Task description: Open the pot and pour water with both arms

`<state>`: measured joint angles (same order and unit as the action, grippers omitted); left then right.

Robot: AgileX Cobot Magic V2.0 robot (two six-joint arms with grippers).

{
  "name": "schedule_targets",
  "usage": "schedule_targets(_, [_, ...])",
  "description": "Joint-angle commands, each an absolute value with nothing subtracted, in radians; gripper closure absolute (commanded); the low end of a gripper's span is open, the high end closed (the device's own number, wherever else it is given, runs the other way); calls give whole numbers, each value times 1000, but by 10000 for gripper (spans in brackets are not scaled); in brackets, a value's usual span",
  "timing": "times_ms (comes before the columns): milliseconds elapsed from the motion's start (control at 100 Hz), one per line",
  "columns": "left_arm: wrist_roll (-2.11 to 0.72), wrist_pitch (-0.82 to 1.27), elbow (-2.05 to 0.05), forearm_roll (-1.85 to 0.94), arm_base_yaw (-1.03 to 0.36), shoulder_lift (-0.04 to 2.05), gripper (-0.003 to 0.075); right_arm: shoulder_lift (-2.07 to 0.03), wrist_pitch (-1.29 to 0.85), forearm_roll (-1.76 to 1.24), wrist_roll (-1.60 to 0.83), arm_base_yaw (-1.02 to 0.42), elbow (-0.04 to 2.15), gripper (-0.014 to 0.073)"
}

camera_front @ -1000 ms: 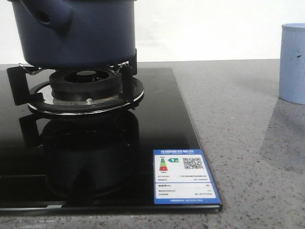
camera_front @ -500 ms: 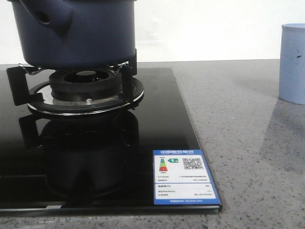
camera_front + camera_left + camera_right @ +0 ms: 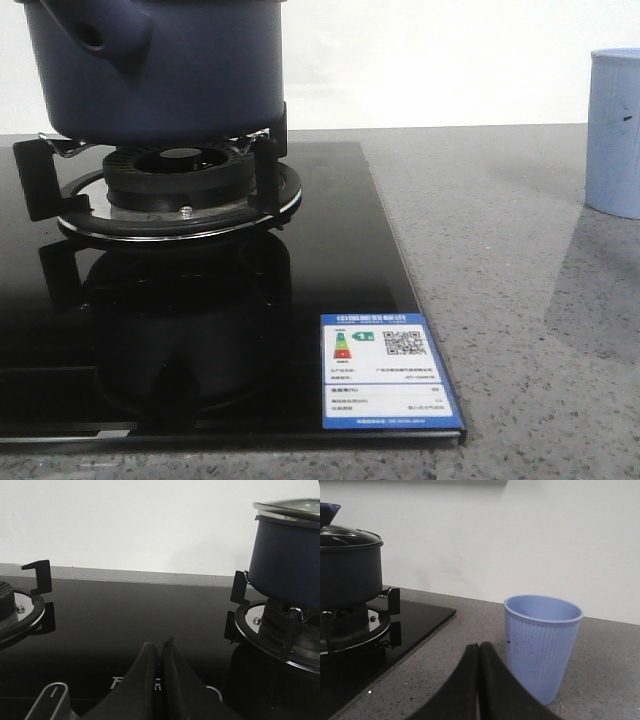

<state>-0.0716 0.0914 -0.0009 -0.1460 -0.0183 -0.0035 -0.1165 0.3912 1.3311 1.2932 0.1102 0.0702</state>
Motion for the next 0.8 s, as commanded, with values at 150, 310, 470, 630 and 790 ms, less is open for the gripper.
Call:
schedule_targets(150, [-59, 12, 13, -157, -16, -29, 736, -126, 398, 1310, 1290, 108, 98, 655])
schedule_targets(310, [-59, 12, 13, -157, -16, -29, 736, -126, 398, 1310, 1290, 108, 98, 655])
schedule_targets(470, [-59, 12, 13, -157, -16, -29, 736, -126, 385, 1310, 1290, 108, 98, 655])
schedule_targets(630, [-59, 12, 13, -157, -16, -29, 736, -126, 351, 1310, 1290, 108, 91, 655])
schedule_targets(790, [-59, 12, 13, -157, -16, -29, 736, -138, 357, 1231, 1275, 108, 79, 655])
